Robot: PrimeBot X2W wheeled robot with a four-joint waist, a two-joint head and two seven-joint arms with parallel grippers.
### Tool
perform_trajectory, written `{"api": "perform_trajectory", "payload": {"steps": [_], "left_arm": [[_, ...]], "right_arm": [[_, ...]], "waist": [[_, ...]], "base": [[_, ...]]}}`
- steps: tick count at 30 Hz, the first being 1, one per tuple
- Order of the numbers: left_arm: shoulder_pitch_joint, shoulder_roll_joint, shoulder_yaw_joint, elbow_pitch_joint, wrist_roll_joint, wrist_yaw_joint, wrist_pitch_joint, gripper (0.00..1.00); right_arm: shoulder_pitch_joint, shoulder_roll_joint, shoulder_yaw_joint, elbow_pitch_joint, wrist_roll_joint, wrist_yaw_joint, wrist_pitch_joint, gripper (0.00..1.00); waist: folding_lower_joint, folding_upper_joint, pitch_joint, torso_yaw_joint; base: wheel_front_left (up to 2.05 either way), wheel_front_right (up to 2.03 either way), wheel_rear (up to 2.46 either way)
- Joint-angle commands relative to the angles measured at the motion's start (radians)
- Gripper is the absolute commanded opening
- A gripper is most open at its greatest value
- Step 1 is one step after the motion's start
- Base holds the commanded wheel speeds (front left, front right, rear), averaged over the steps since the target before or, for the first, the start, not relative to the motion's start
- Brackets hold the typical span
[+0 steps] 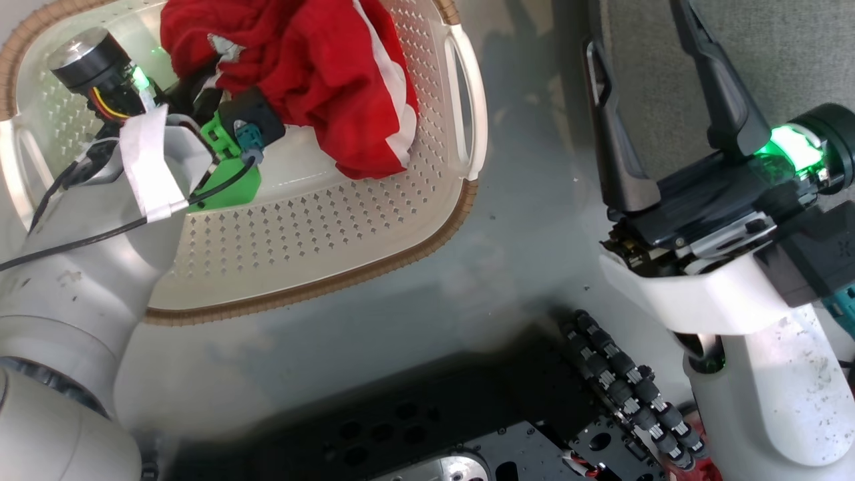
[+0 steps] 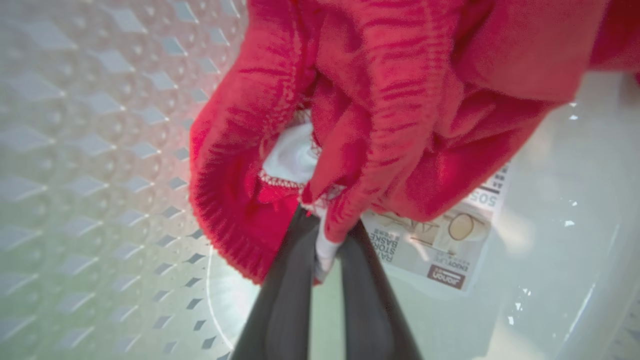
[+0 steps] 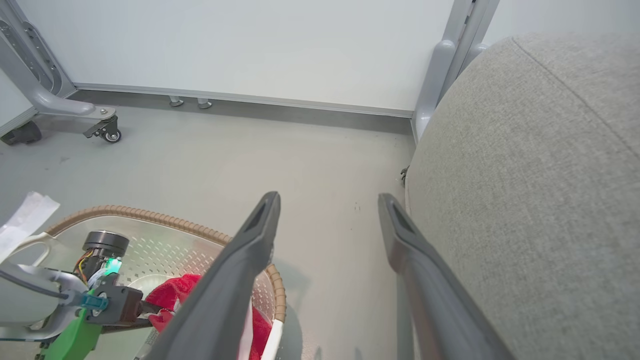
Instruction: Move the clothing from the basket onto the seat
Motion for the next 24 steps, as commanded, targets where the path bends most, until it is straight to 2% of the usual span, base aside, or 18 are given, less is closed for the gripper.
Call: {"api": "perform_trajectory", "payload": {"steps": [1,5,8,13,18,24], "left_arm": [[0.011,-0.010,0.007,-0.013,-0.011,0.014,-0.012,0.00],[0.075,-0.043,0.017,-0.071,-0.049,0.020,-0.020,0.00],[0.128,-0.042,0.013,-0.141,-0.065,0.018,-0.020,0.00],[0.271,-0.053,0.039,-0.250,-0.130,0.024,-0.020,0.00],[0.434,-0.070,0.136,-0.344,-0.263,-0.007,-0.020,0.00],[0.633,-0.068,0.266,-0.479,-0.358,0.001,-0.020,0.00]], "right_arm": [[-0.014,-0.001,-0.006,0.005,0.004,-0.001,0.000,1.00],[-0.001,-0.001,-0.019,0.023,-0.015,-0.001,0.000,1.00],[0.012,-0.008,-0.021,0.036,-0.018,-0.001,0.000,1.00],[0.059,-0.017,-0.035,0.065,-0.017,-0.001,0.000,1.00],[0.145,-0.022,-0.047,0.096,-0.008,-0.001,0.000,1.00],[0.259,-0.019,-0.048,0.133,0.006,-0.001,0.000,1.00]], "waist": [[-0.0001,0.0023,-0.019,0.007],[-0.0001,0.0023,-0.092,0.054],[-0.0001,0.0023,-0.162,0.080],[-0.0001,0.0023,-0.336,0.120],[-0.0001,0.0023,-0.528,0.154],[-0.0001,0.0023,-0.742,0.172]], "base": [[0.00,0.00,0.00],[0.00,0.00,0.00],[0.00,0.00,0.00],[0.00,0.00,0.00],[0.00,0.00,0.00],[0.00,0.00,0.00]]}}
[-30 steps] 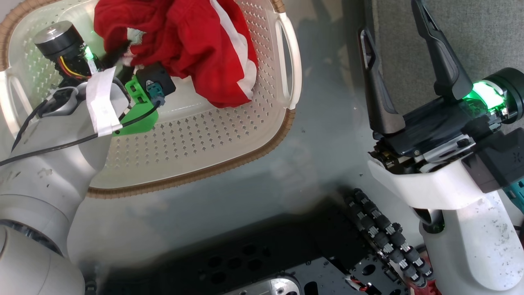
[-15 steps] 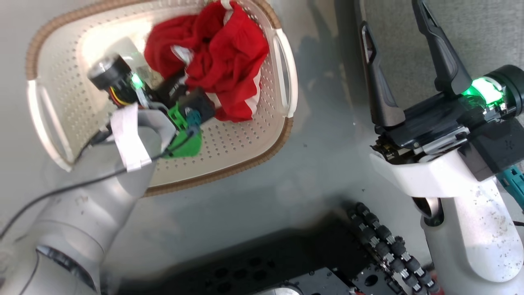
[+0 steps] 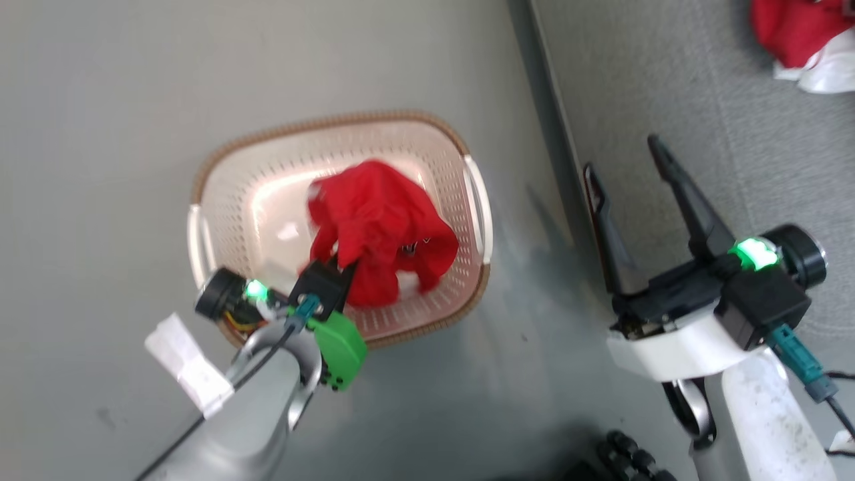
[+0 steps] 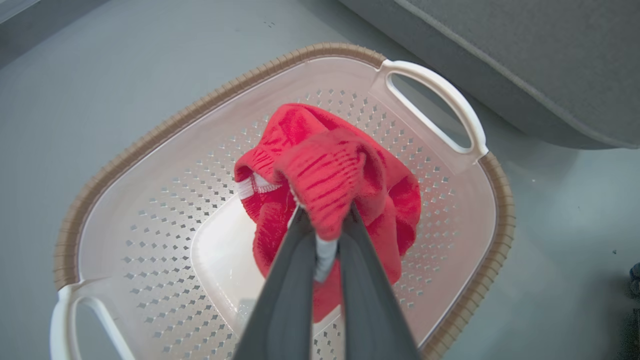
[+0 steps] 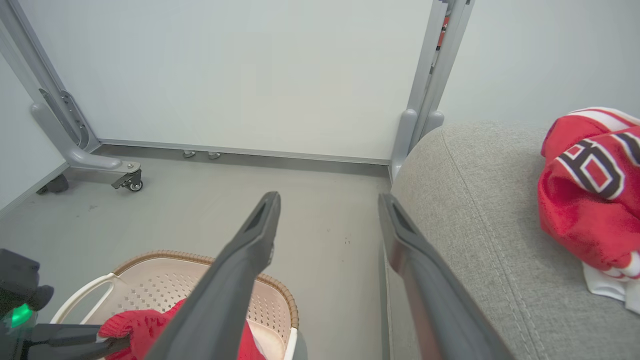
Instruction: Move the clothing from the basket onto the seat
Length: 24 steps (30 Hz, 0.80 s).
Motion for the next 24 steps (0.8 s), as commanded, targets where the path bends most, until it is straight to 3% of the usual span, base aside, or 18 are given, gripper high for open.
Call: {"api": "perform_trajectory", "payload": {"steps": [1,10,24], "left_arm": [[0.063,-0.004,0.026,-0.028,-0.019,0.006,-0.003,0.00],[0.272,-0.010,0.184,-0.234,-0.009,0.018,-0.003,0.00],[0.392,-0.030,0.292,-0.499,0.060,0.008,-0.004,0.00]], "right_arm": [[0.044,-0.003,0.000,0.013,0.008,-0.001,0.000,1.00],[0.182,0.003,0.023,0.066,0.025,-0.001,0.000,1.00],[0.293,0.008,0.053,0.090,0.055,-0.001,0.000,1.00]], "waist": [[0.0000,0.0023,-0.314,0.084],[0.0000,0.0023,-0.542,0.077],[0.0000,0.0023,-0.667,0.055]], "base": [[0.00,0.00,0.00],[0.00,0.00,0.00],[0.00,0.00,0.00]]}}
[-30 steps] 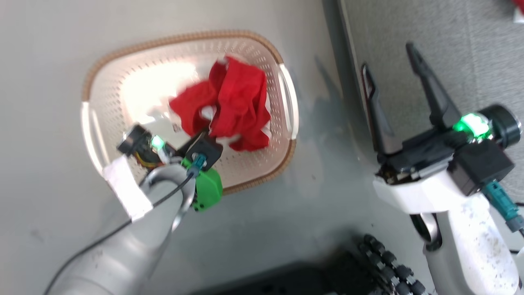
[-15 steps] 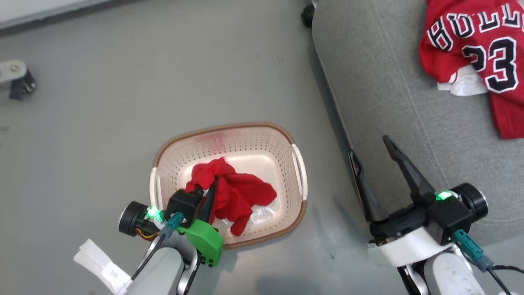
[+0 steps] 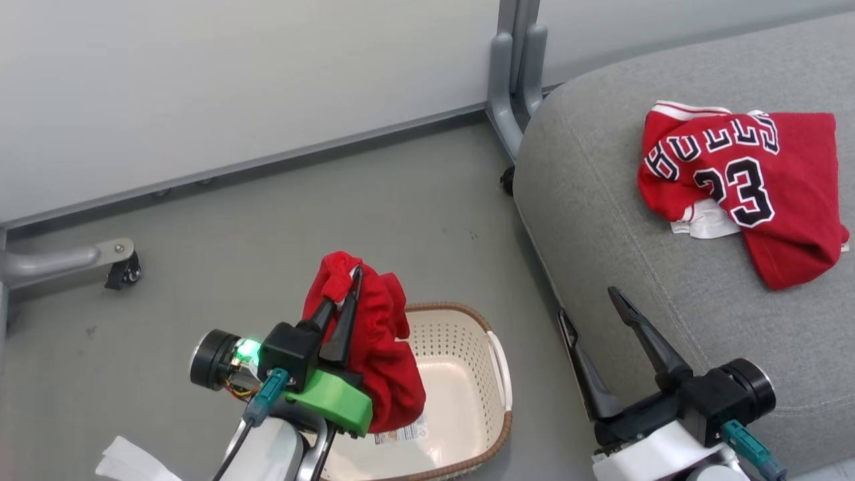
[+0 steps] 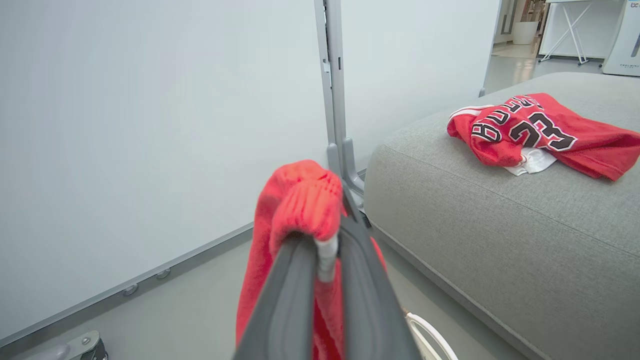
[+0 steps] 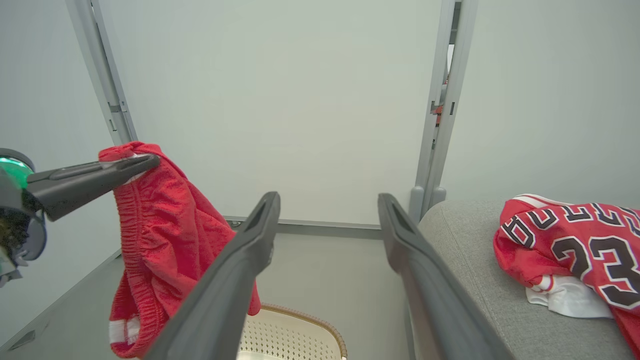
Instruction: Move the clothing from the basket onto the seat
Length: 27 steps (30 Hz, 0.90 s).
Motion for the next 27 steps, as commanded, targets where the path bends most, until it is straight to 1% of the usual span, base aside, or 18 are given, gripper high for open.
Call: {"api": "perform_trajectory", "payload": {"steps": [1,9,12,15,17,23,27], "left_arm": [[0.022,-0.005,0.008,-0.020,0.004,-0.002,-0.003,0.00],[0.030,-0.029,0.003,-0.104,0.006,-0.033,-0.004,0.00],[0.020,-0.043,-0.011,-0.131,-0.001,-0.049,-0.004,0.00],[0.001,-0.052,-0.038,-0.149,-0.007,-0.067,-0.004,0.00],[-0.012,-0.059,-0.061,-0.161,-0.011,-0.076,-0.003,0.00],[-0.043,-0.073,-0.135,-0.206,-0.023,-0.097,0.021,0.00],[-0.062,-0.077,-0.177,-0.242,-0.033,-0.102,0.033,0.00]], "right_arm": [[0.022,-0.001,0.004,0.004,0.009,-0.001,0.000,1.00],[0.034,-0.005,0.043,0.019,0.030,-0.001,0.000,1.00],[0.020,-0.005,0.088,0.006,0.077,-0.001,0.000,1.00],[0.004,-0.026,0.147,0.009,0.109,-0.001,0.000,1.00],[-0.006,-0.028,0.173,0.021,0.123,-0.001,0.000,1.00],[-0.053,-0.028,0.217,0.053,0.139,-0.001,0.000,1.00],[-0.074,-0.034,0.230,0.090,0.138,-0.001,0.000,1.00]], "waist": [[0.0001,0.0023,-0.060,0.000],[0.0001,0.0023,-0.071,0.006],[0.0001,0.0023,-0.072,0.013],[0.0001,0.0023,-0.075,0.019],[0.0001,0.0023,-0.077,0.022],[0.0001,0.0023,-0.075,0.024],[0.0001,0.0023,-0.070,0.022]], "base": [[0.00,0.00,0.00],[0.00,0.00,0.00],[0.00,0.00,0.00],[0.00,0.00,0.00],[0.00,0.00,0.00],[0.00,0.00,0.00],[0.00,0.00,0.00]]}}
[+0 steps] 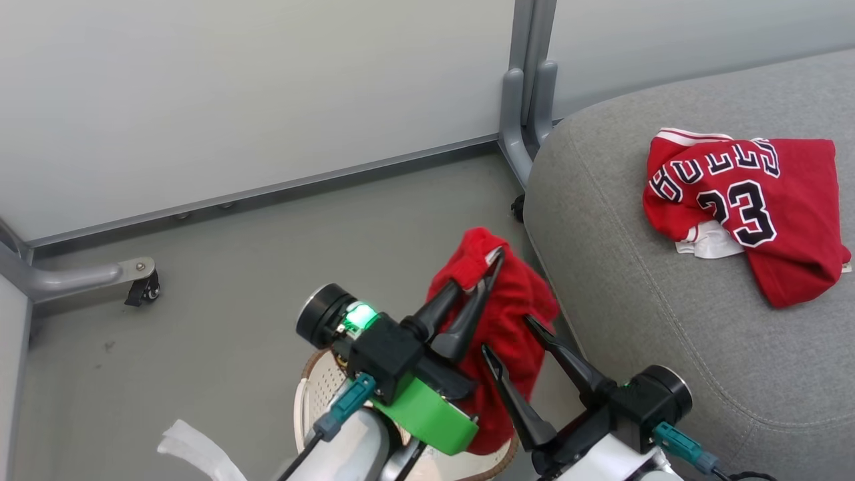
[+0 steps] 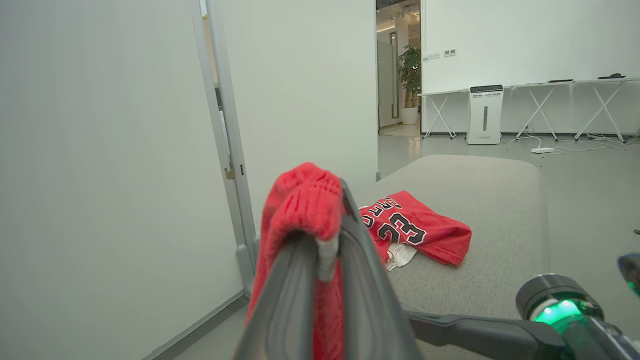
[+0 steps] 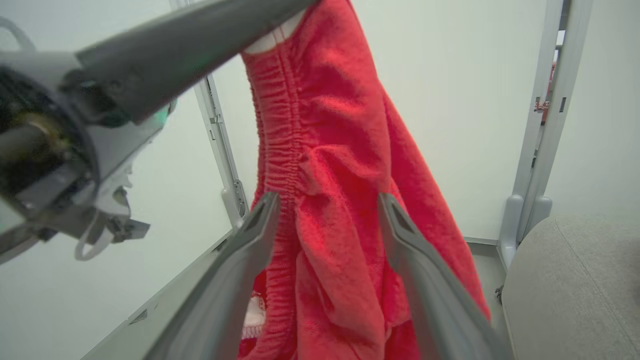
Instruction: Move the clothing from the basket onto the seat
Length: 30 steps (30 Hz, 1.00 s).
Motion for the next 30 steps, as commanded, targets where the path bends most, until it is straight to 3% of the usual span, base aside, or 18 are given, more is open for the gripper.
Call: {"api": "perform_trajectory", "payload": {"steps": [1,10,11,12,13,14,27,28,29,30], "left_arm": [[-0.020,-0.002,-0.008,-0.015,-0.005,-0.004,-0.001,0.00],[-0.038,-0.005,-0.062,-0.076,-0.035,0.002,0.006,0.00],[-0.039,-0.006,-0.066,-0.080,-0.037,0.004,0.007,0.00],[-0.040,-0.006,-0.069,-0.083,-0.039,0.006,0.009,0.00],[-0.041,-0.006,-0.071,-0.085,-0.040,0.007,0.011,0.00],[-0.042,-0.006,-0.071,-0.085,-0.040,0.008,0.012,0.00],[-0.033,0.014,-0.057,-0.059,-0.042,0.037,0.013,0.00],[-0.033,0.015,-0.057,-0.056,-0.043,0.038,0.013,0.08],[-0.032,0.015,-0.056,-0.054,-0.044,0.039,0.015,0.35],[-0.032,0.015,-0.056,-0.051,-0.044,0.043,0.016,0.72]], "right_arm": [[-0.007,-0.009,0.003,0.018,-0.001,-0.001,0.000,1.00],[0.013,-0.013,0.011,0.161,0.002,-0.001,0.000,1.00],[0.011,-0.016,0.020,0.166,0.002,-0.001,0.000,0.96],[0.007,-0.020,0.028,0.169,0.002,-0.001,0.000,0.48],[0.005,-0.021,0.032,0.168,0.002,-0.001,0.000,0.35],[0.002,-0.023,0.042,0.168,0.005,-0.001,0.000,0.00],[0.000,-0.033,0.054,0.151,0.029,-0.001,0.000,0.00],[0.002,-0.034,0.053,0.151,0.029,-0.001,0.000,0.00],[0.003,-0.035,0.053,0.151,0.029,-0.001,0.000,0.00],[0.004,-0.035,0.053,0.151,0.030,-0.001,0.000,0.00]], "waist": [[0.0001,0.0023,0.002,-0.001],[0.0001,0.0023,0.008,0.011],[0.0001,0.0023,0.008,0.013],[0.0001,0.0023,0.008,0.015],[0.0001,0.0023,0.007,0.017],[0.0001,0.0023,0.007,0.019],[0.0001,0.0023,0.016,0.036],[0.0001,0.0023,0.016,0.037],[0.0001,0.0023,0.016,0.037],[0.0001,0.0023,0.017,0.038]], "base": [[0.00,0.00,0.00],[0.00,0.00,0.00],[0.00,0.00,0.00],[0.00,0.00,0.00],[0.00,0.00,0.00],[0.00,0.00,0.00],[0.00,0.00,0.00],[0.00,0.00,0.00],[0.00,0.00,0.00],[0.00,0.00,0.00]]}}
